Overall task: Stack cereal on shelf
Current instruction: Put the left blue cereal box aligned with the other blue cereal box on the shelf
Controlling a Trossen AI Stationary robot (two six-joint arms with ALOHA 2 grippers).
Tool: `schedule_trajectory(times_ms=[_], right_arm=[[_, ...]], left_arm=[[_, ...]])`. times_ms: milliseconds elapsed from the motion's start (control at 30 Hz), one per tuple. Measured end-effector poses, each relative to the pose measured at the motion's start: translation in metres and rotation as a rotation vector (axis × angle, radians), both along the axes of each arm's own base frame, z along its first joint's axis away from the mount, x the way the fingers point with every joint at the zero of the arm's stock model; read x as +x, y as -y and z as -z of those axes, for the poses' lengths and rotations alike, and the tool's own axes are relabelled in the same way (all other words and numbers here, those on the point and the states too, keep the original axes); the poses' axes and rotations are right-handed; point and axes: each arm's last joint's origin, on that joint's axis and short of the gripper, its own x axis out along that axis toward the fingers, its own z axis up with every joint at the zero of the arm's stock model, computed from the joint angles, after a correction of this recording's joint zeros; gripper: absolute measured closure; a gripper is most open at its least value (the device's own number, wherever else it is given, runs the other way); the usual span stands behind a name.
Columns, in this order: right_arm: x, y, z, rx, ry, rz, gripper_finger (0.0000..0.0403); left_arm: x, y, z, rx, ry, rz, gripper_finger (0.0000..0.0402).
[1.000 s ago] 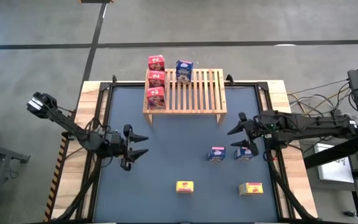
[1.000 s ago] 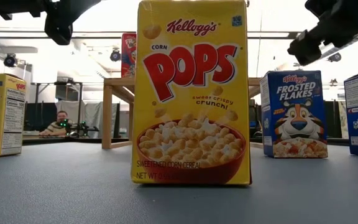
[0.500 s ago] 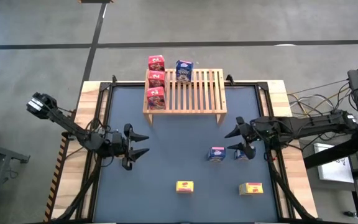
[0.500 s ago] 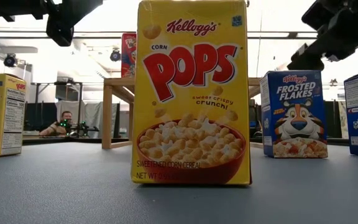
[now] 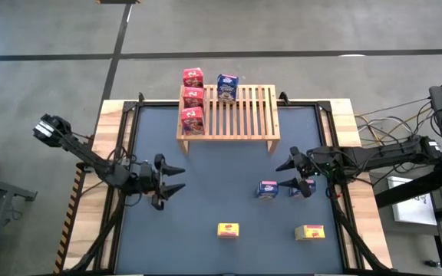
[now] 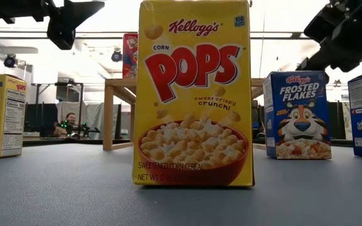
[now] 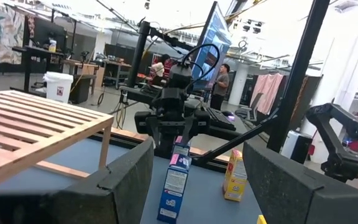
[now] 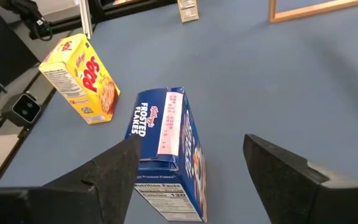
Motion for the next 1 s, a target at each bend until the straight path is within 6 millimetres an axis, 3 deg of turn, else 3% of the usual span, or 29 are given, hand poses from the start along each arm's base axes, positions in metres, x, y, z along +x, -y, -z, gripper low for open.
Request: schedule_trajectory(times_ms=[400,600,1000], right_arm=[[0.002,-0.005,0.000,0.001,0.009,-0.039,0.0041],[0.007,-0.014,-0.003,-0.015,0.022,-0.093,0.0038],[0.033,-0.025,0.003,-0.131,-0.148,-0.062,0.0038]], left_arm=[[0.000,0.000,-0.003,0.003,0.036,-0.006,0.0170],[-0.001,-0.001,-0.006,0.021,0.054,-0.015,0.0170],[-0.001,-0.001,-0.006,0.018,0.059,-0.019,0.0170]])
